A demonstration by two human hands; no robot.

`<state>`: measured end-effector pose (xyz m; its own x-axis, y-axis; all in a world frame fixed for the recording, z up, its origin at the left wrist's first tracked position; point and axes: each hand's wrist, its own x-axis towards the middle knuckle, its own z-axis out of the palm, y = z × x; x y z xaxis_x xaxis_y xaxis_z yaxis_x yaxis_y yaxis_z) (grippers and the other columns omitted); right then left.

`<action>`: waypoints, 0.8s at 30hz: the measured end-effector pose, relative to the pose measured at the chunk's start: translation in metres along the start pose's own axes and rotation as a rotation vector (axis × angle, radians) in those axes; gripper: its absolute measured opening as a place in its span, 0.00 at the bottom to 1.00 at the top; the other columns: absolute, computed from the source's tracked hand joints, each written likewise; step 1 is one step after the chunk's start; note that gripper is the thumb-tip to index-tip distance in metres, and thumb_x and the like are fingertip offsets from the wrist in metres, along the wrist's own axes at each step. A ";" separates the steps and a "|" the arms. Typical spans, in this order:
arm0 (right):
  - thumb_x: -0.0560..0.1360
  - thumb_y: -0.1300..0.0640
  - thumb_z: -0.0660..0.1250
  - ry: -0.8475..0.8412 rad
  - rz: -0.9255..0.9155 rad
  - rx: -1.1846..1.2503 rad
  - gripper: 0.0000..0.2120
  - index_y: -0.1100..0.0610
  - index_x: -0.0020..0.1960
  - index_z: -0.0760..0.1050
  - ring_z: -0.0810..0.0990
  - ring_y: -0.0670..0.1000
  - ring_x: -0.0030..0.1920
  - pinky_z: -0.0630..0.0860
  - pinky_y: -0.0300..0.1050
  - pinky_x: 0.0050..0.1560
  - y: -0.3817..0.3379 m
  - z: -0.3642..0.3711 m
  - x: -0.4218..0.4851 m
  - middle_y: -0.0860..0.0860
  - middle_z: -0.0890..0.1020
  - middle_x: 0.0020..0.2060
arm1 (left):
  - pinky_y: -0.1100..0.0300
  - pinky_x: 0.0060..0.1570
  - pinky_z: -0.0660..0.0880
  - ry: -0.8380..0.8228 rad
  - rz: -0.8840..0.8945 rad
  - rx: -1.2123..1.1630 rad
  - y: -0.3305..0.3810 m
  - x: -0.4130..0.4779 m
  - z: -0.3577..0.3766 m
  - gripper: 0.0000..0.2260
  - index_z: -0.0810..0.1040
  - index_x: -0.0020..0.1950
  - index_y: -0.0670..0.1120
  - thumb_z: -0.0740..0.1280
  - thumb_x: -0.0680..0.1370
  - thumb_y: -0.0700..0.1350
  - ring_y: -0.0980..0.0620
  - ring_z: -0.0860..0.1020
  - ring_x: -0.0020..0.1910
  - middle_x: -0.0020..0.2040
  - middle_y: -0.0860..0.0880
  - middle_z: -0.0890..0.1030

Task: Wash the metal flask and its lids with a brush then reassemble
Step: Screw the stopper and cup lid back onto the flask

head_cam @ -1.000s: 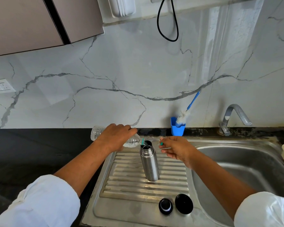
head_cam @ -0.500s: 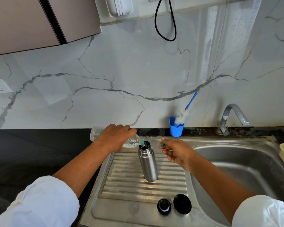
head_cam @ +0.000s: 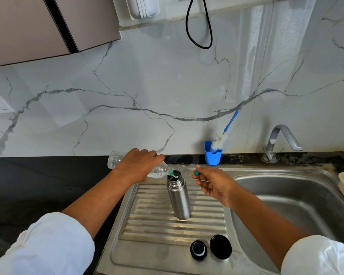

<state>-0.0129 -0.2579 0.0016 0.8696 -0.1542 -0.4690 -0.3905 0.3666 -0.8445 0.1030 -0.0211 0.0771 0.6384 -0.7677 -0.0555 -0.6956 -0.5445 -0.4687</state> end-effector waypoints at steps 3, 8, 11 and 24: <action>0.80 0.49 0.70 -0.011 0.000 0.011 0.14 0.58 0.57 0.82 0.82 0.49 0.46 0.76 0.43 0.44 0.000 0.000 -0.001 0.54 0.87 0.52 | 0.53 0.53 0.72 0.001 -0.001 0.004 0.000 0.000 0.000 0.34 0.63 0.76 0.53 0.76 0.74 0.42 0.49 0.77 0.58 0.63 0.50 0.77; 0.80 0.49 0.70 -0.024 0.005 0.033 0.12 0.57 0.56 0.82 0.82 0.49 0.47 0.76 0.43 0.45 -0.001 0.000 -0.003 0.54 0.87 0.52 | 0.53 0.55 0.73 -0.001 -0.002 0.016 -0.002 -0.001 -0.001 0.34 0.64 0.76 0.53 0.76 0.74 0.42 0.48 0.77 0.58 0.63 0.50 0.77; 0.79 0.48 0.71 -0.024 0.013 0.032 0.13 0.57 0.56 0.82 0.82 0.49 0.47 0.76 0.43 0.45 -0.001 -0.001 -0.003 0.54 0.87 0.52 | 0.52 0.56 0.73 0.001 -0.003 0.022 -0.003 -0.001 -0.001 0.34 0.64 0.75 0.53 0.76 0.74 0.43 0.48 0.77 0.58 0.63 0.50 0.77; 0.79 0.49 0.70 -0.036 0.044 0.068 0.11 0.56 0.55 0.82 0.82 0.49 0.46 0.74 0.42 0.44 -0.002 -0.001 -0.007 0.53 0.87 0.50 | 0.53 0.55 0.73 0.002 0.005 0.033 -0.005 -0.001 -0.001 0.34 0.64 0.76 0.53 0.76 0.74 0.43 0.49 0.77 0.59 0.64 0.51 0.77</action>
<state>-0.0186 -0.2580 0.0067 0.8627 -0.1041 -0.4949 -0.4083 0.4342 -0.8030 0.1055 -0.0184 0.0800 0.6342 -0.7711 -0.0561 -0.6876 -0.5294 -0.4970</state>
